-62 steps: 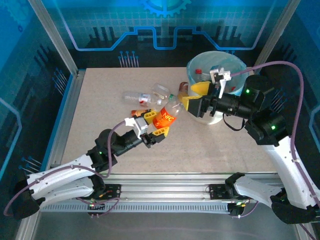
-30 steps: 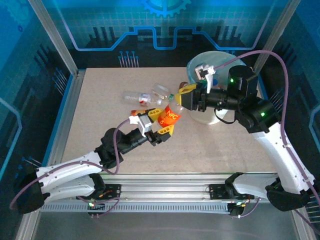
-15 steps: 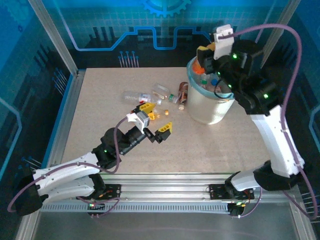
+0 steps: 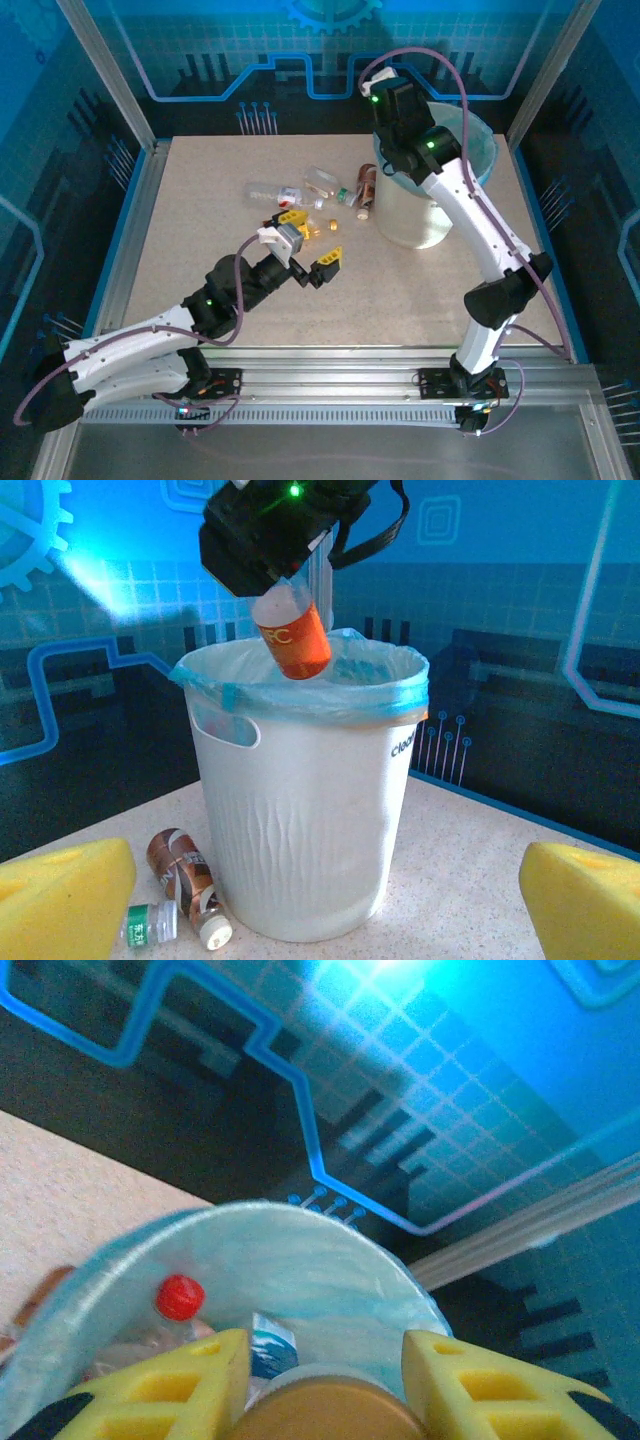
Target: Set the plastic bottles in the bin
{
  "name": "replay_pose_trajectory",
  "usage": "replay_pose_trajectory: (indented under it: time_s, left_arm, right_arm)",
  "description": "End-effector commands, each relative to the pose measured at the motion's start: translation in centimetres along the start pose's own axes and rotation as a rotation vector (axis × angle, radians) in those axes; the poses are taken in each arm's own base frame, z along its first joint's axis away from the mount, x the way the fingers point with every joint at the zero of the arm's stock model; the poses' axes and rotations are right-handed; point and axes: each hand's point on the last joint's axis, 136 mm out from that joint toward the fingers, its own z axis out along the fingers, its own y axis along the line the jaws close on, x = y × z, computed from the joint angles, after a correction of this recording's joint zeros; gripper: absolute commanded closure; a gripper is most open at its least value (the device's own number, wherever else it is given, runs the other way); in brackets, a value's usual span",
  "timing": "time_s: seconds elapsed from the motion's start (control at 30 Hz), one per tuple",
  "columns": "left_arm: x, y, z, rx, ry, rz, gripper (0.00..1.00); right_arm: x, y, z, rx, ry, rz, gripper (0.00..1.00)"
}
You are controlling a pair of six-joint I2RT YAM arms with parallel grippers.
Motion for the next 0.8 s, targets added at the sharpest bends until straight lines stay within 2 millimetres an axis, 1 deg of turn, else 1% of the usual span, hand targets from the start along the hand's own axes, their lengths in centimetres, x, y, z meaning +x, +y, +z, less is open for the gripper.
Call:
replay_pose_trajectory:
  time_s: [0.0,0.1,0.13,0.17,0.2,0.23,0.33,0.4,0.6,0.77]
  left_arm:
    - [-1.4,0.6,-0.4,-0.029,-0.028,0.009,0.01]
    - [-1.4,0.8,-0.4,-0.038,-0.027,0.006,0.01]
    - [-1.3,0.8,-0.4,-0.039,-0.026,0.005,0.01]
    - [-1.3,0.8,-0.5,-0.039,-0.028,0.003,0.01]
    - [-1.3,0.8,-0.4,-0.040,-0.029,0.001,0.01]
    - [-1.3,0.8,-0.4,-0.041,-0.030,-0.001,0.01]
    - [-1.3,0.8,-0.4,-0.042,-0.030,-0.004,0.01]
    - [-1.3,0.9,-0.4,-0.043,-0.029,-0.002,0.01]
    - [-1.1,1.2,-0.6,-0.059,-0.027,-0.008,0.01]
    - [-0.9,1.4,-0.9,-0.069,-0.026,-0.018,0.01]
  right_arm:
    - [2.3,-2.3,0.8,0.096,0.079,0.013,0.89]
    - [2.6,-2.2,0.8,0.105,0.065,0.005,0.87]
    - [2.8,-2.3,0.7,0.104,0.066,0.015,0.82]
    - [3.1,-2.4,0.7,0.104,0.069,0.023,0.74]
    - [3.5,-2.4,0.7,0.106,0.076,0.023,0.63]
    - [3.7,-2.4,0.7,0.109,0.081,0.022,0.57]
    - [4.2,-2.6,0.8,0.114,0.094,0.017,0.34]
    - [4.3,-2.7,0.8,0.111,0.100,0.020,0.31]
    - [4.5,-2.7,0.8,0.107,0.107,0.023,0.31]
    - [5.1,-1.9,0.8,0.083,0.124,0.030,0.31]
